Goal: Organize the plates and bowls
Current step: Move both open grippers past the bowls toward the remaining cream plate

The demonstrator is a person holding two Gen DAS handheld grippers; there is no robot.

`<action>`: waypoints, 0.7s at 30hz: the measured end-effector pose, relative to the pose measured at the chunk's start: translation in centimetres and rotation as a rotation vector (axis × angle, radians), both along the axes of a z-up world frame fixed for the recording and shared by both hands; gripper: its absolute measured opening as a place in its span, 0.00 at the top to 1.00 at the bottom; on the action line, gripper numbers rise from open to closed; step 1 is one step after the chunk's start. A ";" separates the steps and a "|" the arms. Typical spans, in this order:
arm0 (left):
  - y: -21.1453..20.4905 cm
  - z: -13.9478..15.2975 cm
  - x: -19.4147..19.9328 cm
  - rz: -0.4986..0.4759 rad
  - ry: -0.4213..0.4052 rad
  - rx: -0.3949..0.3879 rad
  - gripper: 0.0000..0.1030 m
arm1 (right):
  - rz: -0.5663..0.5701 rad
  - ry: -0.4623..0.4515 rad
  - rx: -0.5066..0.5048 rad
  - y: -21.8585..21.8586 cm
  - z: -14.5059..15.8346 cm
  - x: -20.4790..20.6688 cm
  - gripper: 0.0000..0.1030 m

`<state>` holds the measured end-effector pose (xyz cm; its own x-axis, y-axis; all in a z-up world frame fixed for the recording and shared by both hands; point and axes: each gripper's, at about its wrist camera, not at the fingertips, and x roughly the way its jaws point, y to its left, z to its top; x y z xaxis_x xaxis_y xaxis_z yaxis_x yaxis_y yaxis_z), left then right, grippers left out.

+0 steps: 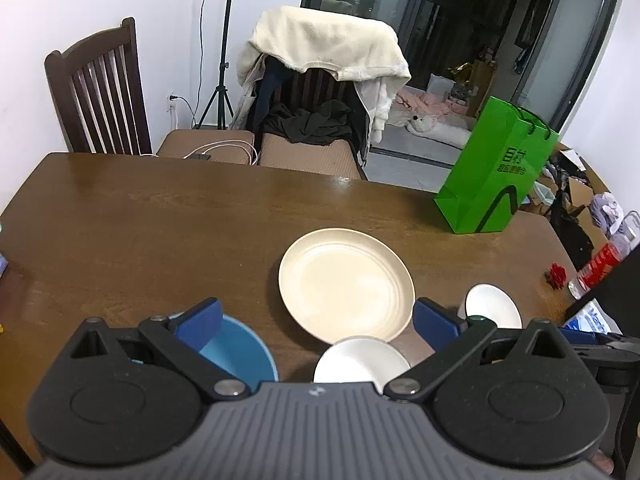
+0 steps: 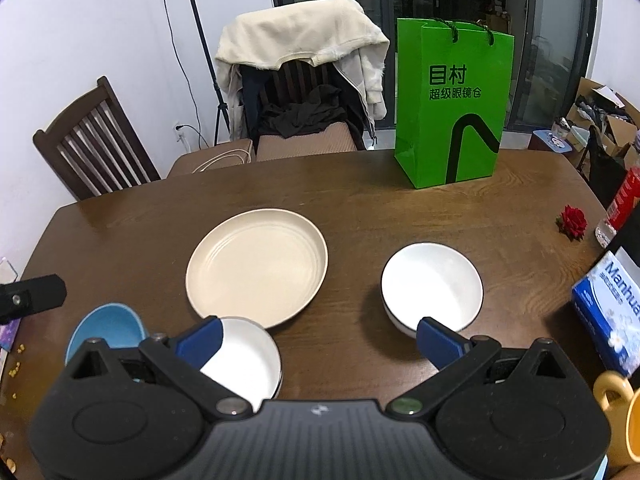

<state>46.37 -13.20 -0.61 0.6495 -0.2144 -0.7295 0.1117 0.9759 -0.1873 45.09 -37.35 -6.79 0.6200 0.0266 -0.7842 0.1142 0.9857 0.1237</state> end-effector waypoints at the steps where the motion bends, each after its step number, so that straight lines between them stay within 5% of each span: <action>1: -0.1 -0.1 0.4 0.003 0.001 0.001 0.00 | 0.000 0.002 0.001 -0.1 -0.1 0.4 0.00; 21: -2.4 -3.8 10.1 0.018 0.042 0.071 0.00 | -0.009 0.070 0.009 -2.7 -4.1 9.0 0.00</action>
